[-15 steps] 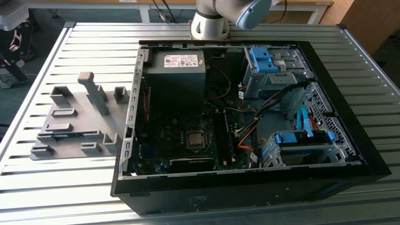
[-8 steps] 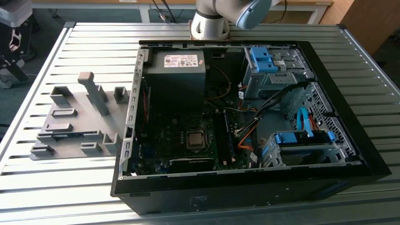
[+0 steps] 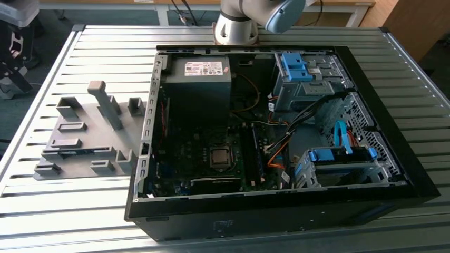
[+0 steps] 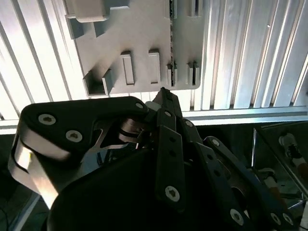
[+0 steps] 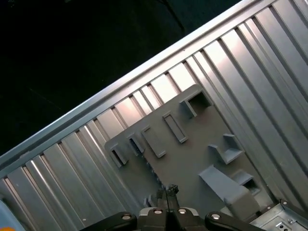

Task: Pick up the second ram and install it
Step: 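Pick up the second ram and move it above second insertion slot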

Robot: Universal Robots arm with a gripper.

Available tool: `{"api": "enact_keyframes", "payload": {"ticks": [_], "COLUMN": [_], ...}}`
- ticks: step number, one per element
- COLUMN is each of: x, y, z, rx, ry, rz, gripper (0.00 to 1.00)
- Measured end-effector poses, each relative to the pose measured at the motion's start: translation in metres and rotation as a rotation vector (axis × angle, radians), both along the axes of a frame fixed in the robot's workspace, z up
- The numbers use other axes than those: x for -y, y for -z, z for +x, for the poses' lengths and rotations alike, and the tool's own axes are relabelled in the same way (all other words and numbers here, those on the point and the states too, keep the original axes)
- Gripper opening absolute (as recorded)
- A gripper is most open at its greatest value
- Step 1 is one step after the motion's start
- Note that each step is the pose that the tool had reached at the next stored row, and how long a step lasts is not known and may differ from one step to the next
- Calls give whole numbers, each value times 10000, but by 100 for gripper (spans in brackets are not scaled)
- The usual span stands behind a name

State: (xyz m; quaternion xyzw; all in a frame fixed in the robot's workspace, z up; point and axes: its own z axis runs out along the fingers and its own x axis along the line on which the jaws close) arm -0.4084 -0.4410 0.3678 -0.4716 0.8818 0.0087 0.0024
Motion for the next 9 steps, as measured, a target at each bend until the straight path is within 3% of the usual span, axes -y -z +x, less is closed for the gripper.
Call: {"api": "enact_keyframes", "payload": {"ticks": [9], "x": [0], "y": [12], "z": [-1], "rx": [-1], "ry": [-1516], "rz": [-1], "gripper": [11]}}
